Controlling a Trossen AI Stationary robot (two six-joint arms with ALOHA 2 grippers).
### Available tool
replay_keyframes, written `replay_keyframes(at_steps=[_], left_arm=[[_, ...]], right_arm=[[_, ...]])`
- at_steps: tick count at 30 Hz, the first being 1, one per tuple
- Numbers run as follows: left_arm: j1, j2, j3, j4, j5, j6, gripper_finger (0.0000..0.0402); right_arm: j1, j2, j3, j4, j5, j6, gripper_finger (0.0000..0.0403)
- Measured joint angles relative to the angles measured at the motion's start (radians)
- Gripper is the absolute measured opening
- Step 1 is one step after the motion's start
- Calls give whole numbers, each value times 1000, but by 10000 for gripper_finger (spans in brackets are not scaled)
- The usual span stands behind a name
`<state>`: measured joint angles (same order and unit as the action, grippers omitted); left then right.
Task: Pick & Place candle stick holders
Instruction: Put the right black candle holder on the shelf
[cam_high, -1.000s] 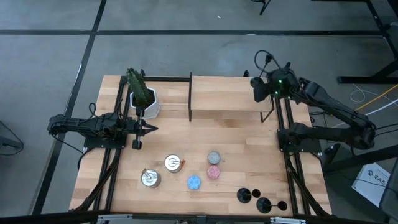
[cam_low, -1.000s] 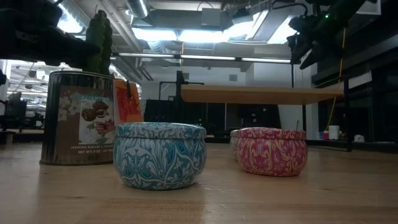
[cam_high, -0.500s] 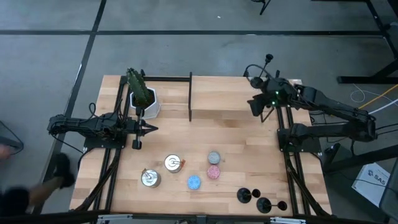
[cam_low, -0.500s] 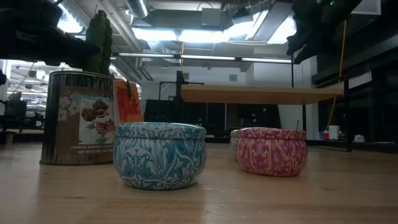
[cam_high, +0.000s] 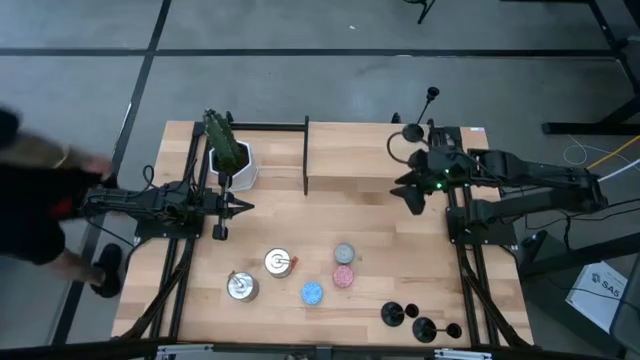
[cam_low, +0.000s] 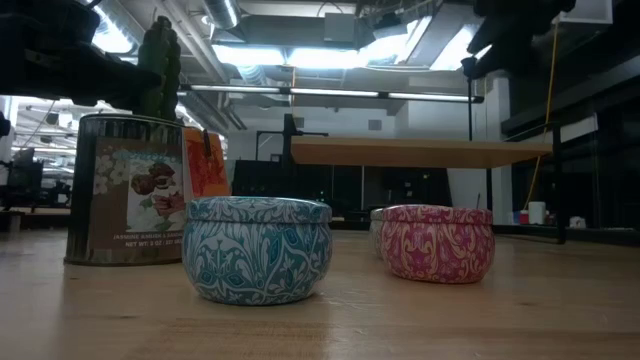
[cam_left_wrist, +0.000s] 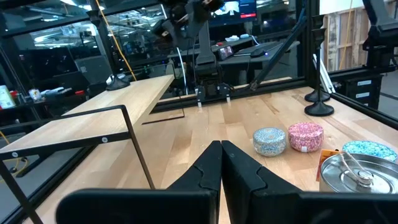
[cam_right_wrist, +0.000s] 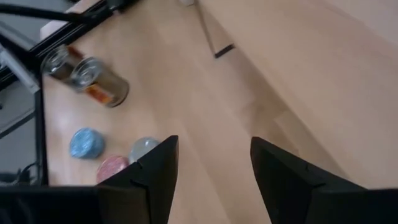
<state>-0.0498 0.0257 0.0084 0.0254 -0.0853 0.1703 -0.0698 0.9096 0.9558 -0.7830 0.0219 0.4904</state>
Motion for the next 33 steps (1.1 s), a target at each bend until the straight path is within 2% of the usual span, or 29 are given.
replay_keyframes(at_steps=[11,27,30,33], left_arm=[[0,0,0,0,0,0,4],[0,0,0,0,0,0,4],[0,0,0,0,0,0,4],[0,0,0,0,-1,0,4]], right_arm=[[152,0,0,3,1,-35,201],[325,0,0,-52,-1,-204,201],[349,0,0,-53,-33,-205,201],[374,0,0,-53,-116,-200,201]])
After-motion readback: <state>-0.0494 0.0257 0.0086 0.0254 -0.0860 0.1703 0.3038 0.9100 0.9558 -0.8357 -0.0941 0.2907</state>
